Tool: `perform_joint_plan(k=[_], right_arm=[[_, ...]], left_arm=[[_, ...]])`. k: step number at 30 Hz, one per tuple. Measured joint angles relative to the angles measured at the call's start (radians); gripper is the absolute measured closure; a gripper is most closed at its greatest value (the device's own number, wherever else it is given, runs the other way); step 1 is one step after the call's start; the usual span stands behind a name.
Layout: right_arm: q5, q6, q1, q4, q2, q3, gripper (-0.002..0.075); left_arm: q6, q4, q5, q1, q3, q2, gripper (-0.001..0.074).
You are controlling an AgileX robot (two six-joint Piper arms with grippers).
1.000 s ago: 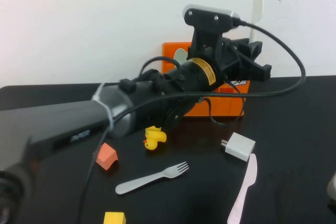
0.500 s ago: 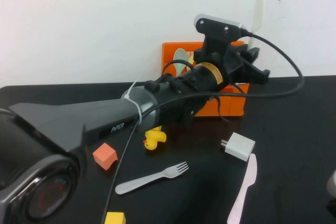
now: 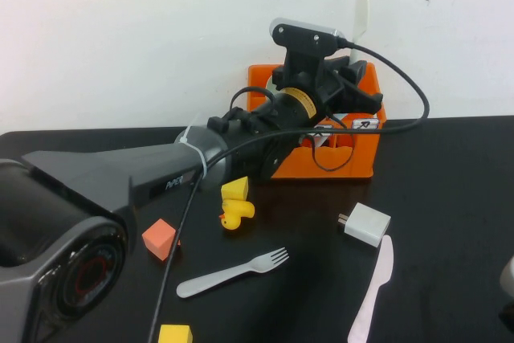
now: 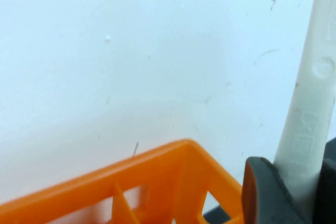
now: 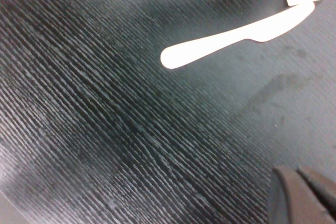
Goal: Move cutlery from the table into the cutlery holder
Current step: Place the knife on the box
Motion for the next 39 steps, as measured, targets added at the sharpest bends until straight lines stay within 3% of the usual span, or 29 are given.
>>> perform_joint_plan(k=[8, 22, 32, 34, 39], right_arm=[[-0.002, 0.008, 0.000, 0.000, 0.000, 0.000, 0.0728], [-0.002, 0.009, 0.000, -0.006, 0.000, 0.000, 0.0728], [-0.005, 0.021, 0.000, -0.007, 0.000, 0.000, 0.0728], [-0.005, 0.022, 0.000, -0.007, 0.000, 0.000, 0.0728], [-0.008, 0.022, 0.000, -0.007, 0.000, 0.000, 0.0728]], left_arm=[[-0.017, 0.002, 0.016, 0.002, -0.099, 0.053, 0.0586], [-0.042, 0.008, -0.016, 0.002, -0.112, 0.131, 0.0586], [-0.099, 0.194, -0.011, 0.002, -0.112, 0.142, 0.0585], [-0.109, 0.206, -0.006, 0.002, -0.112, 0.142, 0.0560], [-0.128, 0.223, -0.004, 0.002, -0.112, 0.142, 0.0373]])
